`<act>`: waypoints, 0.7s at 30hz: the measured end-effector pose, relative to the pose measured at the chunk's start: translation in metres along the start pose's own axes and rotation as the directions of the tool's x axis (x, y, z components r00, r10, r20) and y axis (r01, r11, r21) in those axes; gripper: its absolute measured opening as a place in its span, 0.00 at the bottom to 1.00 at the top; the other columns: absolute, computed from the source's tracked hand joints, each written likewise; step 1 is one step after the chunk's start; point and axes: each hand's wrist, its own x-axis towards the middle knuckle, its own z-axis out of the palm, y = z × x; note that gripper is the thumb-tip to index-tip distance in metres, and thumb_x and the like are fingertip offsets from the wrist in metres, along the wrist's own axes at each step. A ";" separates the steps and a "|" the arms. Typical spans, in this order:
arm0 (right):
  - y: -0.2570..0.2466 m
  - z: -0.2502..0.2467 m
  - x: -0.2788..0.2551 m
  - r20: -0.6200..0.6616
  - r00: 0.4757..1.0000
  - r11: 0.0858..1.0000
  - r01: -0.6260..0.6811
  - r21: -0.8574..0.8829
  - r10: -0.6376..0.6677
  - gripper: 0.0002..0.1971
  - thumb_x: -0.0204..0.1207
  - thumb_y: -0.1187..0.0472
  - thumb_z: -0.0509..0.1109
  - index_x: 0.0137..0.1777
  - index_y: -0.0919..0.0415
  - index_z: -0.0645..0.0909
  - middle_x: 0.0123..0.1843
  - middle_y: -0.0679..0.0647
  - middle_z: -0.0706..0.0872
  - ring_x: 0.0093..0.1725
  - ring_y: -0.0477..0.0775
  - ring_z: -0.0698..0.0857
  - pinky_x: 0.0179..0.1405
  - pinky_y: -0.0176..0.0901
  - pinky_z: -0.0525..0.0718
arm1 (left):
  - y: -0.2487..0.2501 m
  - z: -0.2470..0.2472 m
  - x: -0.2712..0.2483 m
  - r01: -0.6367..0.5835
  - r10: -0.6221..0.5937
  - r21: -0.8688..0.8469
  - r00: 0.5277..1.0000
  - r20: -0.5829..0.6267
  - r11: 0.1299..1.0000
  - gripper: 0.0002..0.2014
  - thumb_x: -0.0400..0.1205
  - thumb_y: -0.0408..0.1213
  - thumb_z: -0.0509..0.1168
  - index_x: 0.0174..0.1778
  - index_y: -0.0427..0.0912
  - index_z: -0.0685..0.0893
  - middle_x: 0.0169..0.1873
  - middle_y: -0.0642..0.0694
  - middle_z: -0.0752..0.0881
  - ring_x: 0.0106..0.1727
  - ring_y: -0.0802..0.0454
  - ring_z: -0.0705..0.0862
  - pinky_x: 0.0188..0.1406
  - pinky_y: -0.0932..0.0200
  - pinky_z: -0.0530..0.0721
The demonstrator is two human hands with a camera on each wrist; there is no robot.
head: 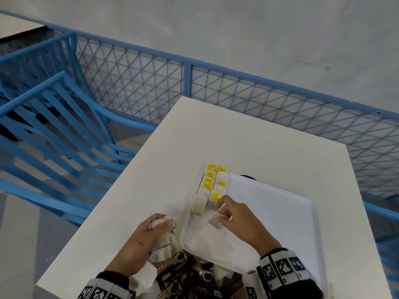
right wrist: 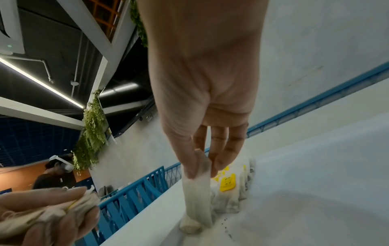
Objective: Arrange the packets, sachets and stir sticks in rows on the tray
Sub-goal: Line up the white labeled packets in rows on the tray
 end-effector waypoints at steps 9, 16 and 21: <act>0.002 0.005 0.032 0.123 0.992 0.998 -0.042 0.040 0.037 0.12 0.72 0.63 0.72 0.35 0.45 0.77 0.35 0.44 0.80 0.34 0.40 0.77 0.37 0.30 0.75 | 0.000 0.001 0.000 0.024 -0.024 -0.056 1.000 -0.012 0.998 0.17 0.75 0.41 0.73 0.50 0.30 0.81 0.38 0.39 0.85 0.36 0.50 0.84 0.35 0.61 0.84; 0.006 0.011 0.053 0.049 0.997 0.998 -0.061 -0.018 0.061 0.06 0.73 0.65 0.69 0.43 0.53 0.77 0.33 0.45 0.78 0.32 0.43 0.76 0.33 0.33 0.75 | -0.001 -0.003 -0.001 0.015 -0.017 -0.063 1.000 -0.026 0.998 0.18 0.76 0.39 0.71 0.52 0.27 0.80 0.39 0.40 0.85 0.36 0.51 0.84 0.34 0.63 0.83; 0.008 0.015 0.062 -0.031 0.999 0.991 -0.033 -0.128 0.030 0.06 0.73 0.65 0.68 0.49 0.57 0.77 0.40 0.53 0.81 0.39 0.52 0.79 0.43 0.49 0.81 | 0.000 0.000 0.000 0.010 -0.012 -0.062 1.000 -0.019 0.998 0.16 0.75 0.38 0.67 0.51 0.27 0.80 0.38 0.39 0.85 0.36 0.51 0.83 0.35 0.62 0.83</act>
